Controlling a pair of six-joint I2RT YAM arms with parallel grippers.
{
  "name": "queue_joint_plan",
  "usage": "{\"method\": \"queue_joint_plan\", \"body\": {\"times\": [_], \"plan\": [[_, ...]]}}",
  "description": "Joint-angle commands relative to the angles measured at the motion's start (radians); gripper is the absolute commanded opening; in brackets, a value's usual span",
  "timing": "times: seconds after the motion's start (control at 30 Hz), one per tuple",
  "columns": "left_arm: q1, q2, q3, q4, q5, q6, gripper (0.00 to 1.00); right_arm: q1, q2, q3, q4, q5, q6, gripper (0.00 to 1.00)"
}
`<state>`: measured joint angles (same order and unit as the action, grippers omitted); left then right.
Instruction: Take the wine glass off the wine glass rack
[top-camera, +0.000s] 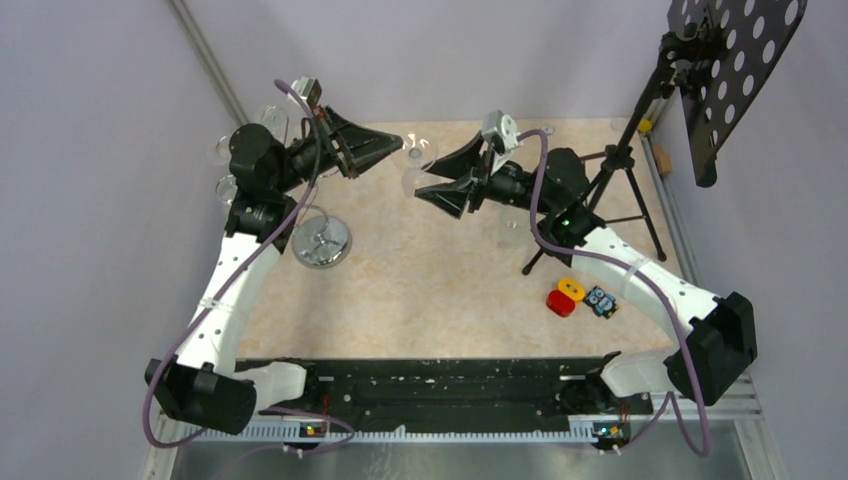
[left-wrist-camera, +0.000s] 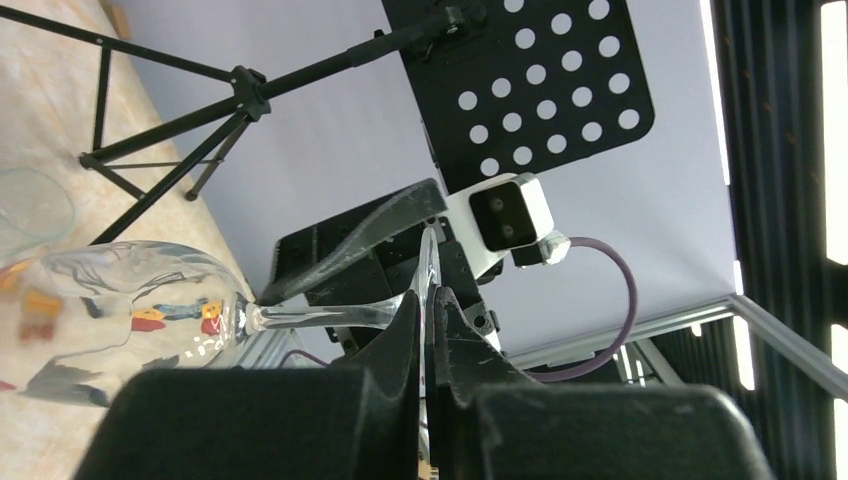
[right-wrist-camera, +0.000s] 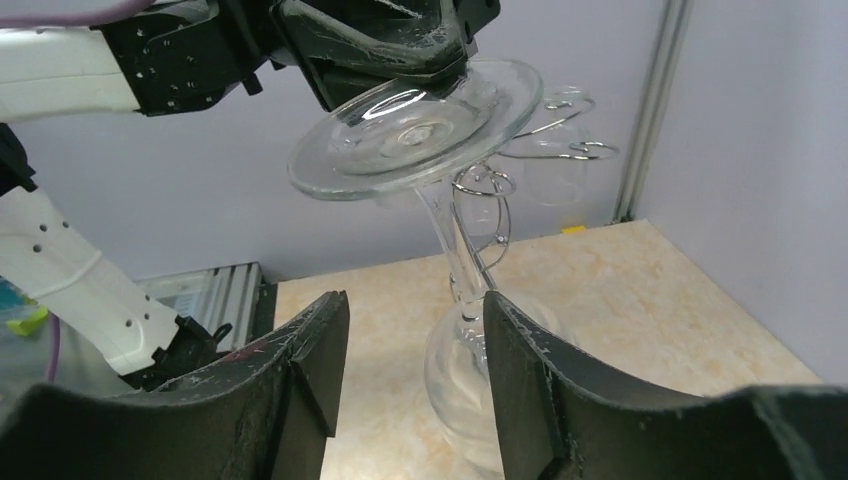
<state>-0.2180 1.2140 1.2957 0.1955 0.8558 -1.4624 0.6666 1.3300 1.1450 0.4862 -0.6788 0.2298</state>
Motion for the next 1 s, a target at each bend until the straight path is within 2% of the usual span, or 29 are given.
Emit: {"method": "queue_joint_plan", "body": {"times": [0.0, 0.33, 0.47, 0.57, 0.6, 0.63, 0.77, 0.87, 0.97], "plan": [[-0.007, -0.083, -0.003, -0.093, -0.019, 0.115, 0.00, 0.021, 0.015, 0.074, 0.052, -0.082, -0.072, 0.50], [-0.007, -0.180, -0.089, -0.093, -0.008, 0.100, 0.00, 0.062, 0.043, 0.080, 0.052, -0.130, -0.107, 0.43], [-0.007, -0.205, -0.125, -0.093, -0.006, 0.091, 0.00, 0.085, 0.052, 0.079, 0.094, -0.164, -0.065, 0.24], [-0.007, -0.225, -0.143, -0.091, -0.001, 0.082, 0.00, 0.107, 0.049, 0.068, 0.119, -0.164, -0.030, 0.00], [-0.007, -0.234, -0.151, -0.091, 0.000, 0.082, 0.00, 0.115, 0.044, 0.058, 0.133, -0.150, -0.017, 0.00], [-0.007, -0.241, -0.157, -0.095, 0.000, 0.085, 0.06, 0.122, 0.035, 0.045, 0.150, -0.129, -0.006, 0.00], [-0.007, -0.287, -0.192, -0.162, -0.033, 0.157, 0.54, 0.130, -0.008, -0.043, 0.271, -0.026, 0.085, 0.00], [-0.007, -0.329, -0.242, -0.234, -0.094, 0.228, 0.70, 0.130, -0.048, -0.127, 0.371, 0.059, 0.174, 0.00], [-0.007, -0.369, -0.306, -0.240, -0.112, 0.238, 0.78, 0.132, -0.088, -0.190, 0.437, 0.152, 0.267, 0.00]]}}
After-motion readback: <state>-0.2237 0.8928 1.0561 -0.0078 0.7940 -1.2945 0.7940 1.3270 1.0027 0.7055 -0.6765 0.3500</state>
